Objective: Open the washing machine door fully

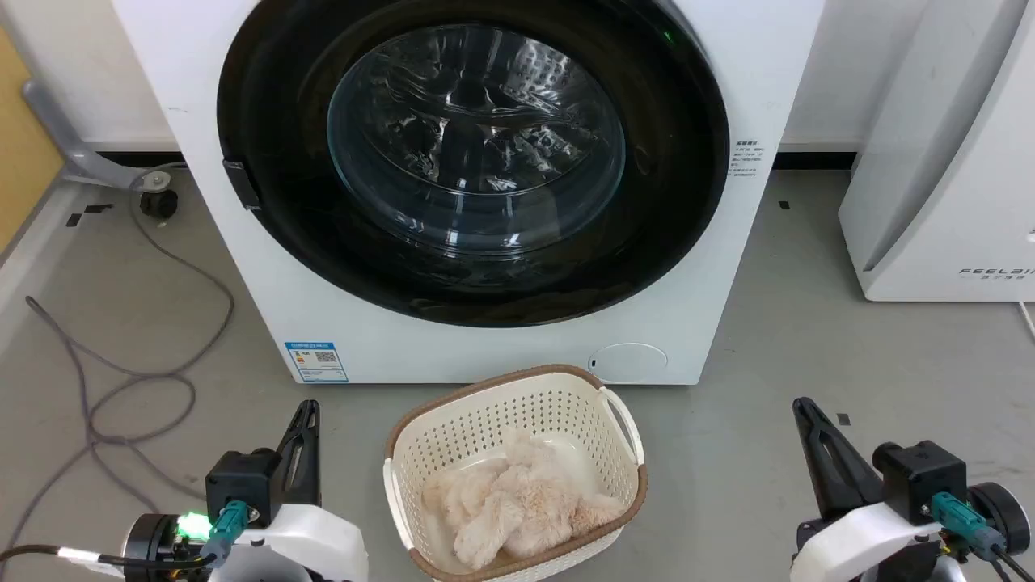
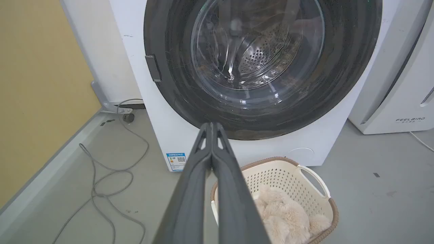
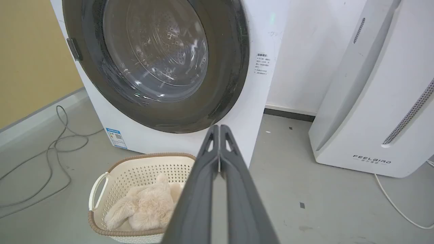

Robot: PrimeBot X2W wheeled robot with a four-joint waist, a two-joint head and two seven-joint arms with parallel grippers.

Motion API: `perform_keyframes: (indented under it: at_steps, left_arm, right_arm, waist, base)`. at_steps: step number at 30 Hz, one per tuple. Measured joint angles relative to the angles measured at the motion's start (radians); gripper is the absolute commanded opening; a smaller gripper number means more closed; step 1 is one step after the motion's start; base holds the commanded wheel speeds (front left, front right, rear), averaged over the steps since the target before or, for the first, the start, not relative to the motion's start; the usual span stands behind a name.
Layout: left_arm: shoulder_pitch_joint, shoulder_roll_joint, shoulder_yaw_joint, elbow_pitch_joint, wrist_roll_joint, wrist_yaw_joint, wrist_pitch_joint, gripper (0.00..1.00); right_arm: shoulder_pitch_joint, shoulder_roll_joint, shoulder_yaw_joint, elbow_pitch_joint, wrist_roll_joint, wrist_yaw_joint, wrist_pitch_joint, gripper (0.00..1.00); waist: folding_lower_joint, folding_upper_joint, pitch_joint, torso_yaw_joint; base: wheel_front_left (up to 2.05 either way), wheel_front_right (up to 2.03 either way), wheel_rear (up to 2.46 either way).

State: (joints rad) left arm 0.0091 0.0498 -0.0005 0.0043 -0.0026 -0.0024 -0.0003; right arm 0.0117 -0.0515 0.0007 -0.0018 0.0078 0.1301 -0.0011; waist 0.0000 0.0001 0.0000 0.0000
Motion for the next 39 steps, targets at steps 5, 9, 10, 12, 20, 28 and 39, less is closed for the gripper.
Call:
perform_keyframes:
  at_steps: [5, 9, 10, 12, 20, 28, 39]
  left_arm:
    - [0.0, 0.0, 0.0, 0.0, 0.0, 0.0, 0.0, 0.0]
    - [0.0, 0.0, 0.0, 0.0, 0.0, 0.0, 0.0, 0.0]
    - [0.0, 0.0, 0.0, 0.0, 0.0, 0.0, 0.0, 0.0]
    - [0.0, 0.0, 0.0, 0.0, 0.0, 0.0, 0.0, 0.0]
    - [0.0, 0.0, 0.0, 0.001, 0.0, 0.0, 0.0, 1.0]
    - [0.0, 0.0, -0.004, 0.001, -0.001, 0.004, -0.005, 1.0]
    - [0.0, 0.0, -0.014, 0.001, -0.007, 0.019, -0.028, 1.0]
  right_arm:
    - [0.0, 0.0, 0.0, 0.0, 0.0, 0.0, 0.0, 0.0]
    - [0.0, 0.0, 0.0, 0.0, 0.0, 0.0, 0.0, 0.0]
    - [0.0, 0.0, 0.0, 0.0, 0.0, 0.0, 0.0, 0.0]
    - [0.0, 0.0, 0.0, 0.0, 0.0, 0.0, 0.0, 0.0]
    - [0.0, 0.0, 0.0, 0.0, 0.0, 0.0, 0.0, 1.0]
    - [0.0, 0.0, -0.005, -0.001, 0.012, 0.0, -0.005, 1.0]
    - [0.0, 0.0, -0.024, -0.01, 0.074, 0.0, -0.028, 1.0]
  waist:
    - [0.0, 0.0, 0.0, 0.0]
    - [0.0, 0.0, 0.0, 0.0]
    - [0.0, 0.0, 0.0, 0.0]
    - [-0.0001, 0.0, 0.0, 0.0]
    - [0.0, 0.0, 0.0, 0.0]
    - [0.0, 0.0, 0.001, 0.0]
    - [0.0, 0.0, 0.004, 0.001]
  base:
    - [0.0, 0.0, 0.0]
    - [0.0, 0.0, 0.0]
    - [0.0, 0.0, 0.0]
    - [0.0, 0.0, 0.0]
    - [0.0, 0.0, 0.0]
    - [0.0, 0.0, 0.0]
    - [0.0, 0.0, 0.0]
